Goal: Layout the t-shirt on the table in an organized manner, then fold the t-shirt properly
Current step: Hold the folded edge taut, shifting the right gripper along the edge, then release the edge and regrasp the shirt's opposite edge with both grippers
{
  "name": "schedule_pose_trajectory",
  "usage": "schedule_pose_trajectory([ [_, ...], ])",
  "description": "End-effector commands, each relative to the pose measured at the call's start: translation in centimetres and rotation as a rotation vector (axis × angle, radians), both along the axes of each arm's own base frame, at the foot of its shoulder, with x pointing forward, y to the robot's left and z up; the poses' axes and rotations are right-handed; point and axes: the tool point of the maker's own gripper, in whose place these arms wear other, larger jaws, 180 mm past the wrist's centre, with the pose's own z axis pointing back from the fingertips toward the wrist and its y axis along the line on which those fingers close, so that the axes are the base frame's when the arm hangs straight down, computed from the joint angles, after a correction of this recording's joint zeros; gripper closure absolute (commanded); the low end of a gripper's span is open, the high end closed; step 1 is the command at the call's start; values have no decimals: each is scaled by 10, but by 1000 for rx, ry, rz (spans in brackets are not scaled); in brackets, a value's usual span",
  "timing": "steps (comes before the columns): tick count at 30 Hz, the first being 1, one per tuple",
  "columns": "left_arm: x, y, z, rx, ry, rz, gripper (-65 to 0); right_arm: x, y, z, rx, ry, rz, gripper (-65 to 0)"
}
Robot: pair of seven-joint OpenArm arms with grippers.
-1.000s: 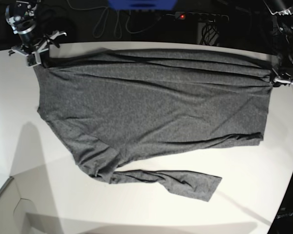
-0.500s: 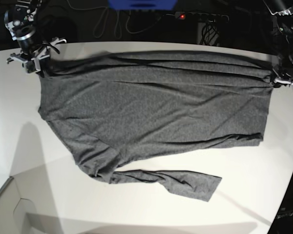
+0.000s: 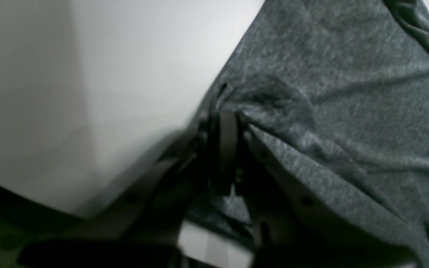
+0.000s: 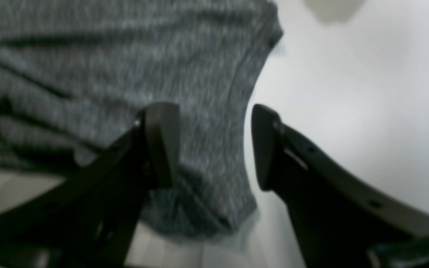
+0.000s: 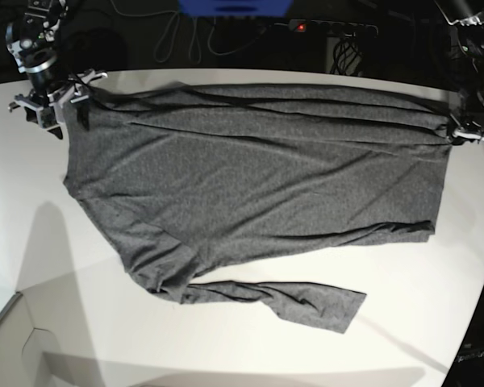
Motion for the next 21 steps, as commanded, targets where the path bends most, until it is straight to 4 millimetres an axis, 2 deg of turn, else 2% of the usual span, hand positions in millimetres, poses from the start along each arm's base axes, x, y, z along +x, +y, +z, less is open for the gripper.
schedule_pose_trajectory([
  [1,9,10,17,33,-45,0,-1,3,-3,11,-7,-40,0,-323],
  [5,11,10,18,32,-49,-1,-2,2,-3,10,-7,-35,0,-322],
  [7,14,10,21,34,-55,-3,-26,2,-2,10,-6,-35,3,-322],
  [10,15,10,21,33,-56,-3,-133,2,-2,10,-5,-35,4,-322],
  [15,17,12,32,56,-82,-6,-395,5,-2,12,-5,-46,3,-322],
  [17,10,20,38,77,-89,14,-433,7,-2,18,-14,-59,7,-323],
  [21,10,26,57,107,-139,41,-436,18,2,34,-27,-107,24,-326],
])
